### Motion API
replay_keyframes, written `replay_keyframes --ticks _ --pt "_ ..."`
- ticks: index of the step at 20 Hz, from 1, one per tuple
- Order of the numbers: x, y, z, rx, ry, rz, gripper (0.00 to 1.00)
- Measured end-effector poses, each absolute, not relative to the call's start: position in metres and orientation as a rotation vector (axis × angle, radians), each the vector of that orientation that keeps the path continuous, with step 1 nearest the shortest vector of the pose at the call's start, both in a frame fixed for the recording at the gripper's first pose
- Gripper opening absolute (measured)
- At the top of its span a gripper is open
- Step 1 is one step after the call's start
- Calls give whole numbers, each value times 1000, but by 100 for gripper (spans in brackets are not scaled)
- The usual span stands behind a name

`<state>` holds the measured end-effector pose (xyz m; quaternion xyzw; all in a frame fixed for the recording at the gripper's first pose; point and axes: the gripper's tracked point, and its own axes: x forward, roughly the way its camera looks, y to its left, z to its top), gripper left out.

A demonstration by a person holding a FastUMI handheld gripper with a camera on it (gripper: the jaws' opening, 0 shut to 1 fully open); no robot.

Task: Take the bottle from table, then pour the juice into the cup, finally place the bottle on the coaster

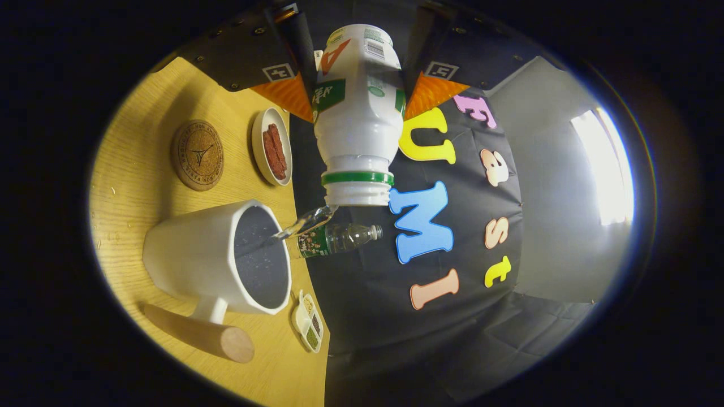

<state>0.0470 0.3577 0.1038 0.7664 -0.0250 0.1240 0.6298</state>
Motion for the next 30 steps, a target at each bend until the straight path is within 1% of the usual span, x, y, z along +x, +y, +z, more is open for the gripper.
replay_keyframes --ticks 30 --pt "53 346 95 1833 -70 267 68"
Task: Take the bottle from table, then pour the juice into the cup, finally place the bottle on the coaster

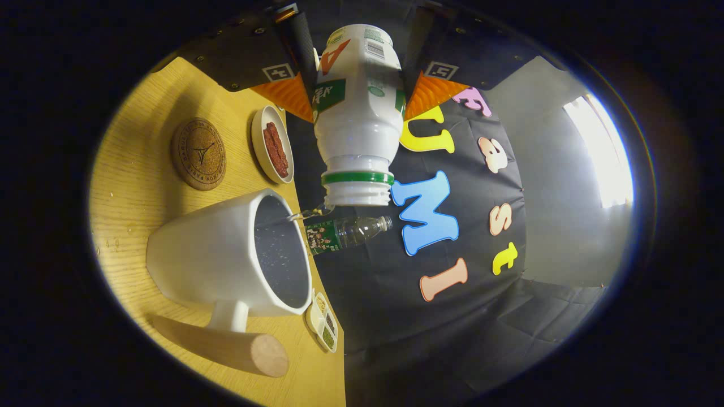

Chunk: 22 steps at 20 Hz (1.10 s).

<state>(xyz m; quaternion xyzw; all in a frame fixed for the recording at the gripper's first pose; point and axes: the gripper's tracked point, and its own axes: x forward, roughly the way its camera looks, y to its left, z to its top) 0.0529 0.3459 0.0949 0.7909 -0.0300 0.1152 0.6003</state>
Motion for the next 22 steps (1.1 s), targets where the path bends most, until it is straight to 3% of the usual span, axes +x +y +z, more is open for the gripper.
replay_keyframes --ticks 22 --pt "47 339 108 1944 -66 251 68"
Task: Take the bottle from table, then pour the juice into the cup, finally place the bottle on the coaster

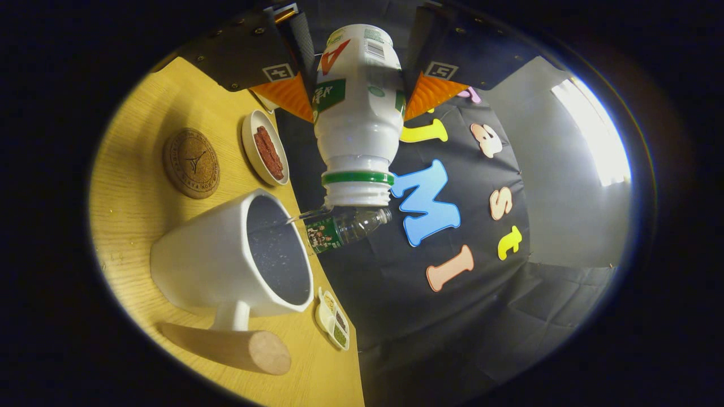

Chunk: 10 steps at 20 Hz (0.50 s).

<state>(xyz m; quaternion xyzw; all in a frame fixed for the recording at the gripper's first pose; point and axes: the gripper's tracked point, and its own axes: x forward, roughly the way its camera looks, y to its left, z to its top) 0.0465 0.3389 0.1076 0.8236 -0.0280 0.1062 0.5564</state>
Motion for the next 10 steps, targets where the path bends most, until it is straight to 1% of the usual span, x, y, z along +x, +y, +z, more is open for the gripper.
replay_keyframes --ticks 10 --pt "49 331 114 2060 -74 221 68"
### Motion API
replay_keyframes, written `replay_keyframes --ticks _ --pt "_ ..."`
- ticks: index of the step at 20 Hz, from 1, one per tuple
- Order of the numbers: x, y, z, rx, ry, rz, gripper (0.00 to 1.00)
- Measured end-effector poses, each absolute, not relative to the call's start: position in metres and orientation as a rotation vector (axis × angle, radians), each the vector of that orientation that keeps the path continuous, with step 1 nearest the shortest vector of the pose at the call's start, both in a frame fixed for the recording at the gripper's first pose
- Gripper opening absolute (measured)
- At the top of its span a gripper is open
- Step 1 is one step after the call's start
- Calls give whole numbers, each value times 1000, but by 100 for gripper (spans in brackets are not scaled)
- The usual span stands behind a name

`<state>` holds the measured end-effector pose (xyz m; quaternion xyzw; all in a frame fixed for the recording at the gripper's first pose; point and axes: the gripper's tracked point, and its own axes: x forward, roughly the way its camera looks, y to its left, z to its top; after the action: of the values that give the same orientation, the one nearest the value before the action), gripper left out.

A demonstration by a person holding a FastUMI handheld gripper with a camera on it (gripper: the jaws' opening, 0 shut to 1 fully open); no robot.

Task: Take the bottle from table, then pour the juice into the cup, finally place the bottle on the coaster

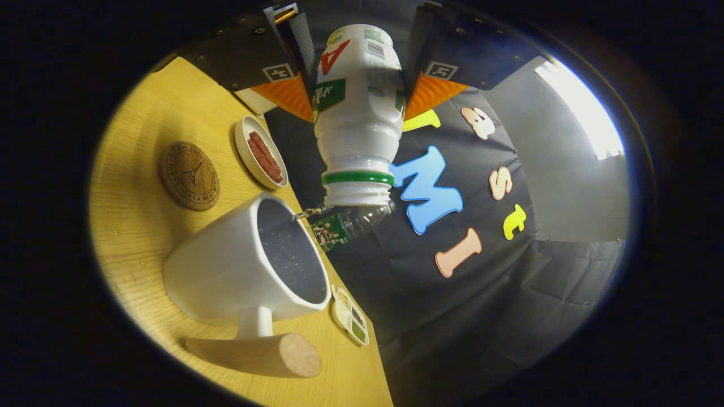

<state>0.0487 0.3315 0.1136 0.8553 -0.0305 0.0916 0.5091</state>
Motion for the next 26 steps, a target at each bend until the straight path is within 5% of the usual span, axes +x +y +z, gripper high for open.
replay_keyframes --ticks 26 --pt "47 316 106 2114 -68 168 68"
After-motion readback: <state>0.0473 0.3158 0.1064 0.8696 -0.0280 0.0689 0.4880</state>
